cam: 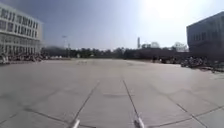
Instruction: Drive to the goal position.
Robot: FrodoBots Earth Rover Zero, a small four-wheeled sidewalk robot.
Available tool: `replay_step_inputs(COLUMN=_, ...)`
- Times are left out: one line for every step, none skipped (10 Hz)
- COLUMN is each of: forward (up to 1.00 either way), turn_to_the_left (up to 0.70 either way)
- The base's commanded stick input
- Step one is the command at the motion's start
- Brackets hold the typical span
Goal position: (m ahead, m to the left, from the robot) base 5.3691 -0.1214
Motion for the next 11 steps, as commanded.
replay_step_inputs(forward=0.70, turn_to_the_left=0.00)
replay_step_inputs(forward=0.70, turn_to_the_left=0.00)
replay_step_inputs(forward=0.70, turn_to_the_left=0.00)
replay_step_inputs(forward=0.70, turn_to_the_left=0.00)
replay_step_inputs(forward=0.70, turn_to_the_left=0.00)
replay_step_inputs(forward=0.70, turn_to_the_left=0.00)
replay_step_inputs(forward=0.77, turn_to_the_left=0.00)
replay_step_inputs(forward=0.85, turn_to_the_left=0.00)
replay_step_inputs(forward=0.85, turn_to_the_left=0.00)
replay_step_inputs(forward=0.85, turn_to_the_left=0.00)
replay_step_inputs(forward=0.85, turn_to_the_left=0.00)
